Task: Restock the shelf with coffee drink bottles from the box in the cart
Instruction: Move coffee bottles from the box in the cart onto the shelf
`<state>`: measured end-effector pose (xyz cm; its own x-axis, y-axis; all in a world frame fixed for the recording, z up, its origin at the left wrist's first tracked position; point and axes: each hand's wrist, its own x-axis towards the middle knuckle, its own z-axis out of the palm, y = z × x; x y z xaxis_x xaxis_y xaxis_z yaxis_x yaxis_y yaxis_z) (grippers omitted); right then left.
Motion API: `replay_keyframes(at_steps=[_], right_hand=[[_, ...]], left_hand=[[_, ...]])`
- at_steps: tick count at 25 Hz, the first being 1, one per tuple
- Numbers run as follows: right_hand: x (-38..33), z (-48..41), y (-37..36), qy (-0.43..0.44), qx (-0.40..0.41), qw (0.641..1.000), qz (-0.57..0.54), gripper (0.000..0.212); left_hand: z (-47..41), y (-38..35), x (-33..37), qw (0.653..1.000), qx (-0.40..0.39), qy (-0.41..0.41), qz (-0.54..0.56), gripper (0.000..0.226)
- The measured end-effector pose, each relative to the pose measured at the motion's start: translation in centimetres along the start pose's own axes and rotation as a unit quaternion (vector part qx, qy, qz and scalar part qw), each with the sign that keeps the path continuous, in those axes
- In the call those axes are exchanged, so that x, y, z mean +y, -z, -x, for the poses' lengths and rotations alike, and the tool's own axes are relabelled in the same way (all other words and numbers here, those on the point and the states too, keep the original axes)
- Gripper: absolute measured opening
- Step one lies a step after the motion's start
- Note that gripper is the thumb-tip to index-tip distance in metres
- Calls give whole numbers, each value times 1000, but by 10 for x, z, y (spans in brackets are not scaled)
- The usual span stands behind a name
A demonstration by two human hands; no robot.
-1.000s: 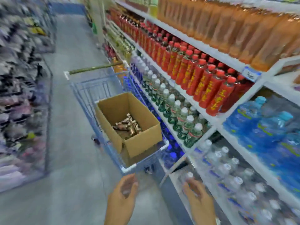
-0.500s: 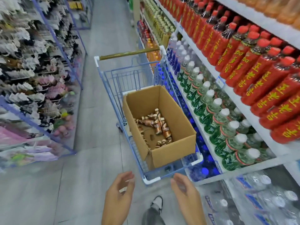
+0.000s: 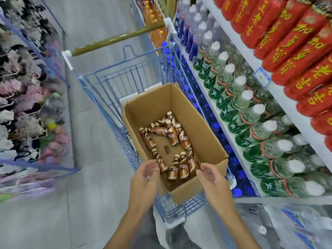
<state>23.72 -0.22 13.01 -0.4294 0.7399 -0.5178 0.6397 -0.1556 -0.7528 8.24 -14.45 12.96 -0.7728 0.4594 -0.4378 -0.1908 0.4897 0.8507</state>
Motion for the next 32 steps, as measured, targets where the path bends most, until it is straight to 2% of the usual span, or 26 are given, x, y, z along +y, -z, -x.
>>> replay_keyframes(at_steps=[6,9,12,14,17,20,22,26,32], right_hand=[[-32,-59,-36,-120,42,992,12,21],[-27,-102,-46,-182,40,982,31,20],[-9,-147,-53,-241,29,967,80,40],[13,-180,-59,-293,22,950,106,45],[56,-229,-76,-357,5,923,146,48],[96,-267,-99,-382,-18,911,153,50],[121,-289,-115,-391,-24,906,160,51],[162,-310,-133,-379,-2,902,206,63],[194,-328,-126,-367,4,903,226,66]], left_hand=[[-122,-36,0,990,-86,87,-73,18],[-168,-77,-25,953,-150,205,-161,37],[-192,-114,-64,908,-201,301,-210,48],[-202,-134,-90,884,-216,343,-234,50],[-212,-166,-138,865,-236,356,-262,56],[-211,-190,-175,857,-214,373,-286,82],[-209,-199,-189,860,-209,355,-302,95],[-201,-209,-211,870,-184,311,-335,93],[-211,-216,-215,883,-160,360,-257,87]])
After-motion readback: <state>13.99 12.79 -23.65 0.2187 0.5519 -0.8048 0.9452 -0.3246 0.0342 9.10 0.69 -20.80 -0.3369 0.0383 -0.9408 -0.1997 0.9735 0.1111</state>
